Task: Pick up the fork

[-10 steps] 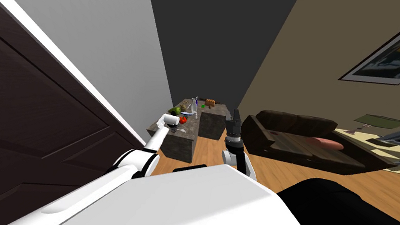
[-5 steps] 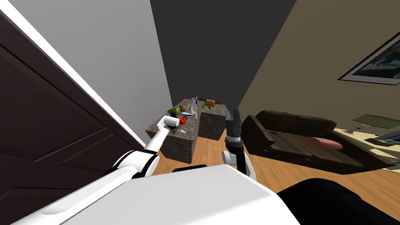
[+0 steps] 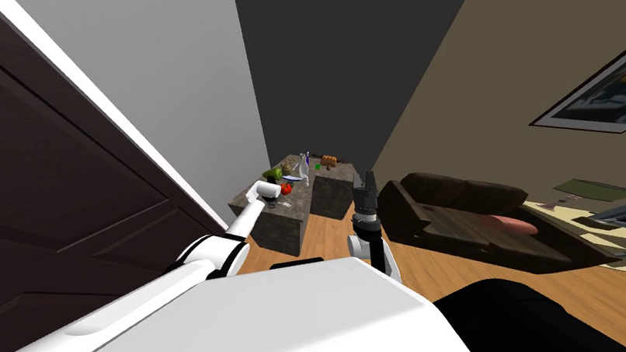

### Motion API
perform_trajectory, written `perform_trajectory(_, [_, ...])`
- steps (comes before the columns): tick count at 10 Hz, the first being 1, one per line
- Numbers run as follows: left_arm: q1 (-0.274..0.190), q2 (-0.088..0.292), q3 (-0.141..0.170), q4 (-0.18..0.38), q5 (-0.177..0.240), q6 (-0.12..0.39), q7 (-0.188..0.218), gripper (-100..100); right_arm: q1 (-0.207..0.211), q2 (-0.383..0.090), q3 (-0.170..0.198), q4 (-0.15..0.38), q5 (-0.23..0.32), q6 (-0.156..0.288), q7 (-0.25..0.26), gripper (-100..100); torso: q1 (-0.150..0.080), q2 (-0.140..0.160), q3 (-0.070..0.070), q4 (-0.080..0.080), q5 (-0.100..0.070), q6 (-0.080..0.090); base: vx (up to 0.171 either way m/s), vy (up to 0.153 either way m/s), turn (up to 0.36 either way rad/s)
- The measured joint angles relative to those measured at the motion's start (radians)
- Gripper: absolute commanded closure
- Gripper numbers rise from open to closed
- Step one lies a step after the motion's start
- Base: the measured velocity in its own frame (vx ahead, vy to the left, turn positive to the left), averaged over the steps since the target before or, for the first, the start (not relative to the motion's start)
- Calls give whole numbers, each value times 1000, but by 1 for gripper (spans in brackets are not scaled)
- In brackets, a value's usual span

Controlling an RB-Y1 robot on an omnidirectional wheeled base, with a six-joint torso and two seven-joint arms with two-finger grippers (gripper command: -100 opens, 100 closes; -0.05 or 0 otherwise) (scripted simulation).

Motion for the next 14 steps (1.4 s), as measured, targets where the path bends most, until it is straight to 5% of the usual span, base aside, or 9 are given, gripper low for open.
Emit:
perform_trajectory(1, [0,0,0,0,0,0,0,100,0,0,0,0,0,0,0,0,0,0,0,0,0,0,-23,1,16])
perform_trajectory(3, [-8,3,2,-22,5,29,-3,100,0,0,0,0,0,0,0,0,0,1,1,0,0,0,-22,-1,7])
perform_trajectory(5, [-8,3,2,-23,5,31,-3,-100,0,0,0,0,0,0,0,0,0,0,0,0,0,0,-8,-18,-24])
perform_trajectory(14, [-182,21,7,88,68,174,-112,-100,0,0,0,0,0,0,0,0,-7,1,0,0,-2,1,-19,-99,-103])
